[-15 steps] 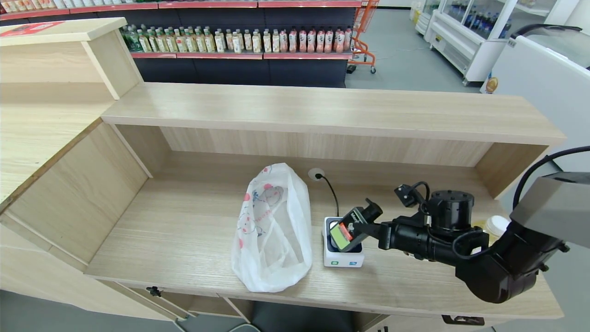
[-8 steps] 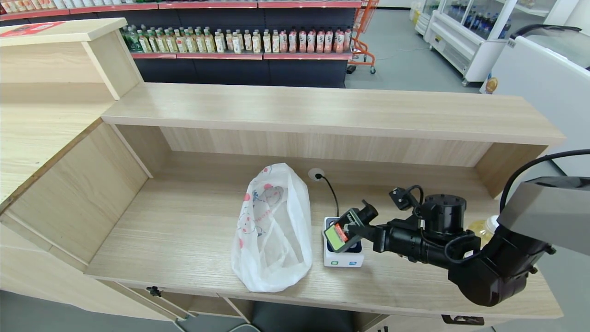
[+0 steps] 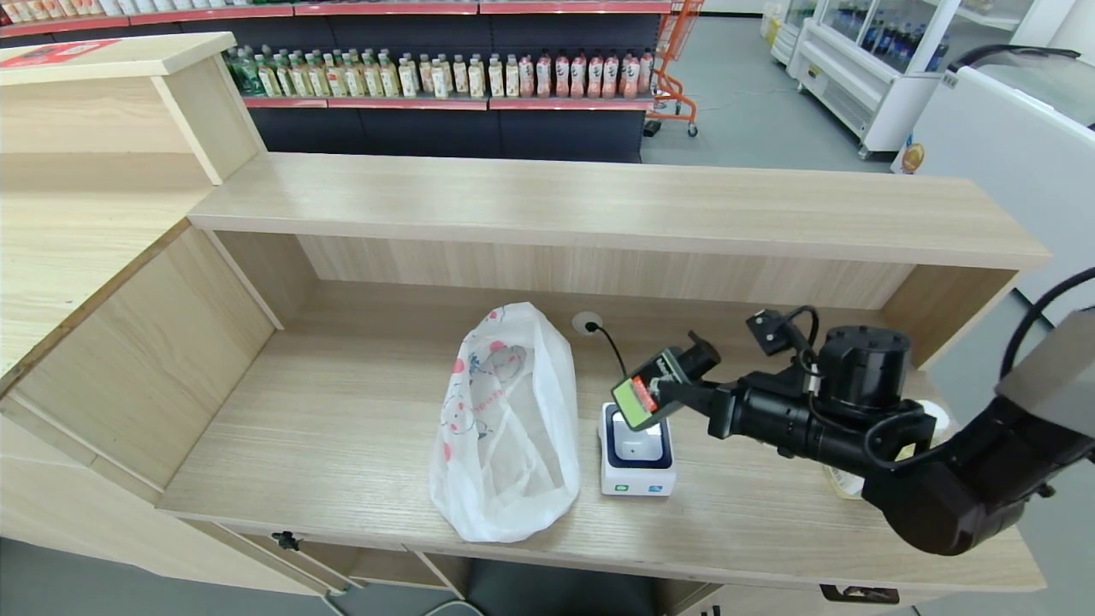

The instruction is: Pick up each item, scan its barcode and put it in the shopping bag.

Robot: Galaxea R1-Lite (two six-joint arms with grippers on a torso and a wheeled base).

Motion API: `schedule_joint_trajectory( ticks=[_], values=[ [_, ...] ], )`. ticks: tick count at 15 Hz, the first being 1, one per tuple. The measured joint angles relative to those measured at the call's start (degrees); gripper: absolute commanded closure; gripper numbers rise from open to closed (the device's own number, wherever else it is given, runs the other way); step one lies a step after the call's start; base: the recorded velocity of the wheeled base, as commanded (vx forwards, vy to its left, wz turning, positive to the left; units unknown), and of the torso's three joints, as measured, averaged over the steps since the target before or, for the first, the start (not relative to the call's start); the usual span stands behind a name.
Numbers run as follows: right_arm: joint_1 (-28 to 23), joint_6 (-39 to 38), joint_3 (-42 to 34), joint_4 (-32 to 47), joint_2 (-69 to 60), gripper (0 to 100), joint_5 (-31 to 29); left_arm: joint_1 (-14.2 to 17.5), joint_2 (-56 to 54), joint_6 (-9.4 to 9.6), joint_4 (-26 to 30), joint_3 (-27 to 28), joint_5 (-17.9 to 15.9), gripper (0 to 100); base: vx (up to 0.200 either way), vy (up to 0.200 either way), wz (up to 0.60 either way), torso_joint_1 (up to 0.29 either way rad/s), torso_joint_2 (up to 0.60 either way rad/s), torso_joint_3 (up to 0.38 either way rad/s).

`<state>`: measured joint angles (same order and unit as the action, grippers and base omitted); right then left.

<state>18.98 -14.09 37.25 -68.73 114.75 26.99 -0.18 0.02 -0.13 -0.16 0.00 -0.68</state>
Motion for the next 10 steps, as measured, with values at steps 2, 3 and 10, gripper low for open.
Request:
schedule_joint_trajectory(
  ticks=[2, 3, 10],
  values=[
    [-0.13, 2.38, -0.11, 3.12, -5.92, 100, -0.12, 0.00, 0.00, -0.02, 0.02, 0.00, 0.00, 0, 0.000, 0.000, 0.00, 0.000, 0.00, 0.000],
    [-0.11, 3.56, -0.38, 6.08, -9.24, 100, -0.11, 0.00, 0.00, 0.00, 0.00, 0.00, 0.02, 0, 0.000, 0.000, 0.00, 0.000, 0.00, 0.000],
    [3.28, 5.01, -0.05, 15.36, -17.23, 100, 0.27, -0.02, 0.00, 0.09, 0.00, 0.00, 0.00, 0, 0.000, 0.200, 0.00, 0.004, 0.00, 0.003]
  ],
)
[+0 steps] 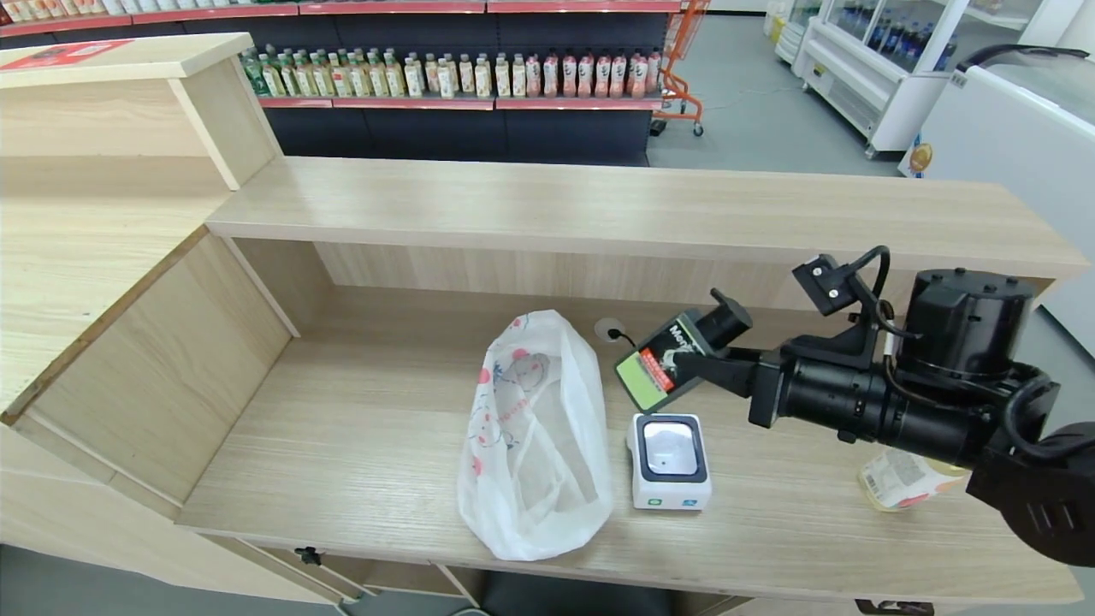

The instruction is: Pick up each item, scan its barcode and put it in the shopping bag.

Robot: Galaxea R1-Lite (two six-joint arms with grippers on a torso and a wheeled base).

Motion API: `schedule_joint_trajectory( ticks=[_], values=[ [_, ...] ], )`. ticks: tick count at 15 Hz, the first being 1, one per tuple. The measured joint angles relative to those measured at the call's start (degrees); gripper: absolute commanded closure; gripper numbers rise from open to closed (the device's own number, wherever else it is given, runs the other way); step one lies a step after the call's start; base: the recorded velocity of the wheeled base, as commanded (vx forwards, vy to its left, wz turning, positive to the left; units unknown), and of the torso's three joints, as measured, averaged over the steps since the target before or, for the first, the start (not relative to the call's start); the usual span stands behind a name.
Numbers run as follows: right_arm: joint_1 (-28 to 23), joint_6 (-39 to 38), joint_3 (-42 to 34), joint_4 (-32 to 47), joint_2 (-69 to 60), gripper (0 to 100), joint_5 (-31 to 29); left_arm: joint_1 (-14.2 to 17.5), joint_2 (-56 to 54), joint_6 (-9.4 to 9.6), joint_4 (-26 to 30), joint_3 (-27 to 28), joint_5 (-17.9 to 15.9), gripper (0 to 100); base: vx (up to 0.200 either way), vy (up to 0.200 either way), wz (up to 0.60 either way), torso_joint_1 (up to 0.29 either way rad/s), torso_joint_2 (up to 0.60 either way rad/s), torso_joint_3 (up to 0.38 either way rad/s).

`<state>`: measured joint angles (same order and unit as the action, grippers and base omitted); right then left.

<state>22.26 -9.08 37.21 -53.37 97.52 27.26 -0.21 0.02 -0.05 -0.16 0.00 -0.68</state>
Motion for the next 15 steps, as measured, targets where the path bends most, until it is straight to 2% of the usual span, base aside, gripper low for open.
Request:
schedule_joint_trajectory(
  ticks=[2, 5, 8, 15],
  values=[
    [0.45, 0.02, 0.33, 0.55, 1.23, 100, -0.06, 0.05, 0.00, 0.05, -0.02, 0.00, 0.00, 0, 0.000, 0.200, 0.00, -0.005, 0.00, 0.007],
    [1.02, 0.17, 0.33, 0.24, 4.57, 100, -0.27, -0.01, 0.00, -0.05, 0.02, 0.00, 0.02, 0, 0.000, 0.000, 0.00, 0.000, 0.00, 0.000],
    [0.89, 3.43, -0.20, -1.07, 9.17, 100, -0.63, 0.02, -0.02, -0.09, 0.00, 0.00, 0.00, 0, 0.000, 0.000, 0.00, 0.000, 0.00, 0.000],
    [1.05, 12.75, -6.53, -22.66, 21.66, 100, -0.28, 0.02, 0.00, -0.09, 0.00, 0.00, -0.02, 0, 0.000, 0.000, 0.00, 0.000, 0.00, 0.000]
  ],
)
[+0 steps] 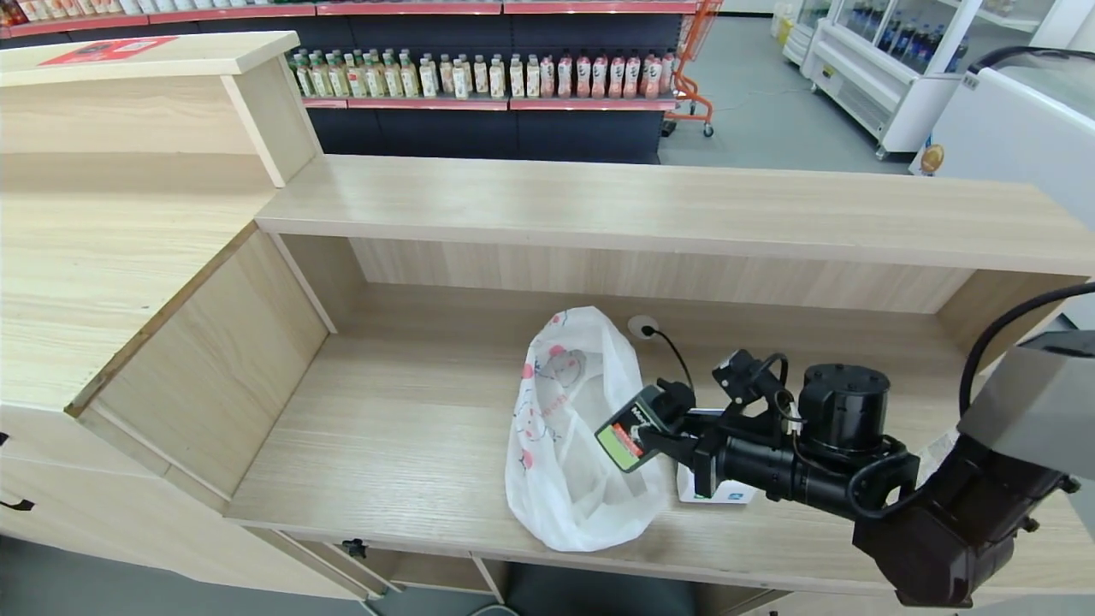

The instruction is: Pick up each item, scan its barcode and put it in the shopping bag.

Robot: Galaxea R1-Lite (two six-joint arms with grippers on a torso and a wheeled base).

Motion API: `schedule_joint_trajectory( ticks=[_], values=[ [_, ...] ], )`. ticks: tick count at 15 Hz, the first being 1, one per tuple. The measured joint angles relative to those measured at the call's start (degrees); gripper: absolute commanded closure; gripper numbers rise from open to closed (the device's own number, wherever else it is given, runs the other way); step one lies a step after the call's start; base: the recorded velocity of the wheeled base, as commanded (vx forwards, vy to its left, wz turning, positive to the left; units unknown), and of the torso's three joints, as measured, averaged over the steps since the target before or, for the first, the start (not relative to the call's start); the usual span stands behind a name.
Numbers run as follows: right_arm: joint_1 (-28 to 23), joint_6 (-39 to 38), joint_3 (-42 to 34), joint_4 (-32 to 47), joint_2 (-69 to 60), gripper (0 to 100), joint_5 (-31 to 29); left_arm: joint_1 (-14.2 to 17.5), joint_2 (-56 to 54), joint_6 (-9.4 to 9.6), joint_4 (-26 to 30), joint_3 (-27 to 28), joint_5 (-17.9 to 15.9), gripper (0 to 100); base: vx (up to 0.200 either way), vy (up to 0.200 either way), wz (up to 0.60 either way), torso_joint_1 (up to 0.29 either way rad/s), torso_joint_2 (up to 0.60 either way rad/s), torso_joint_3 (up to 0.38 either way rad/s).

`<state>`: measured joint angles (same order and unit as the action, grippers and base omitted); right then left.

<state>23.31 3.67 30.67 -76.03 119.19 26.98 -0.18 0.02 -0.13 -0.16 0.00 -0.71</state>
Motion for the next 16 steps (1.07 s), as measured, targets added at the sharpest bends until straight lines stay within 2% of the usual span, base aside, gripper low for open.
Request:
schedule_joint_trajectory(
  ticks=[4, 8, 10, 15, 16],
  values=[
    [1.49, 2.21, -1.60, -4.84, 4.92, 100, -0.10, -0.02, 0.00, -0.02, 0.00, 0.00, 0.00, 0, 0.000, 0.000, 0.00, 0.000, 0.00, 0.000],
    [2.66, 5.14, -1.21, -12.98, 10.53, 100, -0.57, 0.00, 0.00, -0.02, 0.00, 0.00, 0.05, 0, 0.000, 0.000, 0.00, 0.000, 0.00, 0.000],
    [2.54, 6.49, -1.18, -13.80, 13.18, 100, -2.33, 0.00, 0.00, -0.02, 0.00, 0.00, 0.02, 0, 0.000, 0.000, 0.00, 0.000, 0.00, 0.000],
    [2.29, 7.77, -0.44, -13.91, 16.13, 100, -2.51, 0.00, 0.00, -0.02, 0.00, 0.00, 0.02, 0, 0.000, 0.000, 0.00, 0.000, 0.00, 0.000],
    [2.27, 7.96, -0.35, -13.93, 16.34, 0, -2.54, 0.00, 0.00, -0.02, 0.00, 0.00, 0.00, 0, 0.000, 0.000, 0.00, 0.000, 0.00, 0.000]
  ],
)
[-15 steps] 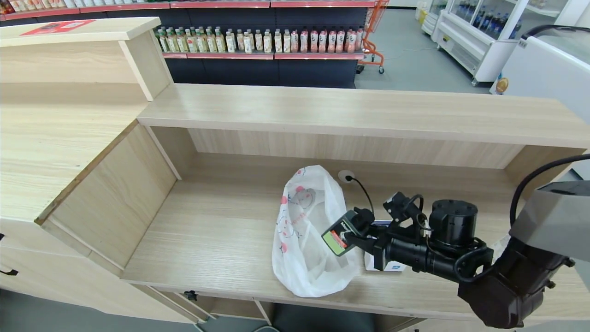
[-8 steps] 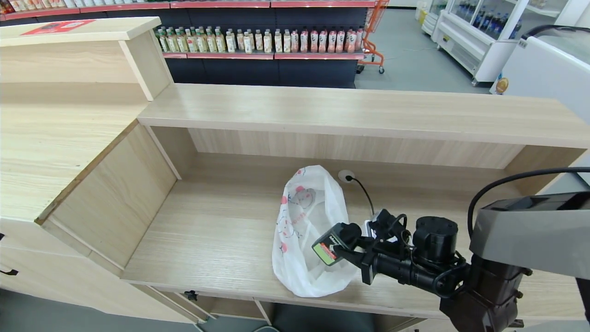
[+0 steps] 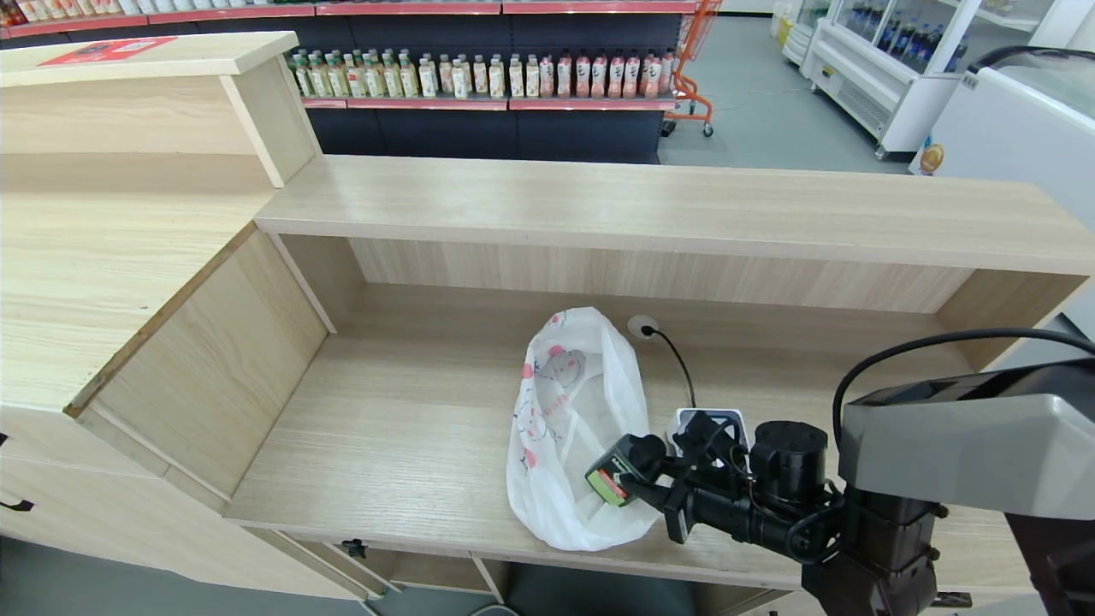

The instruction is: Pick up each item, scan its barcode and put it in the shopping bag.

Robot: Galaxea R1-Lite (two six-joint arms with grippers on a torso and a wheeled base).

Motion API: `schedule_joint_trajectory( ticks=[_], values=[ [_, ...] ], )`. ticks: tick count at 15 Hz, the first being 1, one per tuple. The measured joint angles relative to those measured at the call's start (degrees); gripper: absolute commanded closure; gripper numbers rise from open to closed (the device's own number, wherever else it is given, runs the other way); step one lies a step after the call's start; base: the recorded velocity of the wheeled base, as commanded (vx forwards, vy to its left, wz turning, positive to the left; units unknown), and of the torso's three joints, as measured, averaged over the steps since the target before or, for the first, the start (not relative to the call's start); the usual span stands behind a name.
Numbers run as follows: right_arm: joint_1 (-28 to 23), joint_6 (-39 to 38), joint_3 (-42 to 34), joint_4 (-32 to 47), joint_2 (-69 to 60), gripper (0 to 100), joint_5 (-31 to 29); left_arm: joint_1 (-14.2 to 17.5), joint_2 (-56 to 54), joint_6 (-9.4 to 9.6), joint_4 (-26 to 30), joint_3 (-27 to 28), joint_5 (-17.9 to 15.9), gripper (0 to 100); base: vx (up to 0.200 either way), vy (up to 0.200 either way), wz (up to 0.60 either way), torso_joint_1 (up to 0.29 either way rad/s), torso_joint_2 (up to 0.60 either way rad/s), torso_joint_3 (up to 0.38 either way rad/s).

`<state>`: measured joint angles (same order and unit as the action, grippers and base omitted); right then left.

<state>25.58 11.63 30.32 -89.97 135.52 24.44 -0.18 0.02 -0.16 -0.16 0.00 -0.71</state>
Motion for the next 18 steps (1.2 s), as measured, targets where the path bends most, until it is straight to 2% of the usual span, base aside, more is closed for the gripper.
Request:
schedule_joint_trajectory(
  ticks=[4, 8, 10, 12, 14, 18],
  values=[
    [-1.07, -0.35, 0.29, -0.05, -0.55, 0, 0.11, 0.00, 0.00, 0.00, 0.00, 0.00, 0.02, 0, 0.000, 0.000, 0.00, 0.000, 0.00, 0.000],
    [-1.99, -4.28, 0.22, 0.52, -6.34, 0, 0.43, 0.00, 0.00, 0.00, 0.00, 0.00, 0.00, 0, 0.000, 0.000, 0.00, 0.000, 0.00, 0.000],
    [-2.46, -4.83, -0.24, 4.90, -12.59, 0, 0.35, 0.00, 0.00, 0.00, 0.00, 0.00, 0.00, 0, 0.000, 0.000, 0.00, 0.000, 0.00, 0.000],
    [-3.43, -4.88, -0.91, 13.21, -21.80, 0, 0.02, 0.00, 0.00, 0.00, 0.00, 0.00, 0.00, 0, 0.000, 0.000, 0.00, 0.000, 0.00, 0.000],
    [-5.33, -5.12, -1.57, 24.86, -32.57, 0, -1.97, 0.00, 0.00, 0.00, 0.00, 0.00, 0.00, 0, 0.000, 0.000, 0.00, 0.000, 0.00, 0.000],
    [-13.34, -5.50, -3.32, 56.44, -56.47, 0, -10.02, -0.02, 0.00, 0.00, 0.00, 0.00, 0.02, 0, 0.000, 0.000, 0.00, 0.000, 0.00, 0.000]
  ],
)
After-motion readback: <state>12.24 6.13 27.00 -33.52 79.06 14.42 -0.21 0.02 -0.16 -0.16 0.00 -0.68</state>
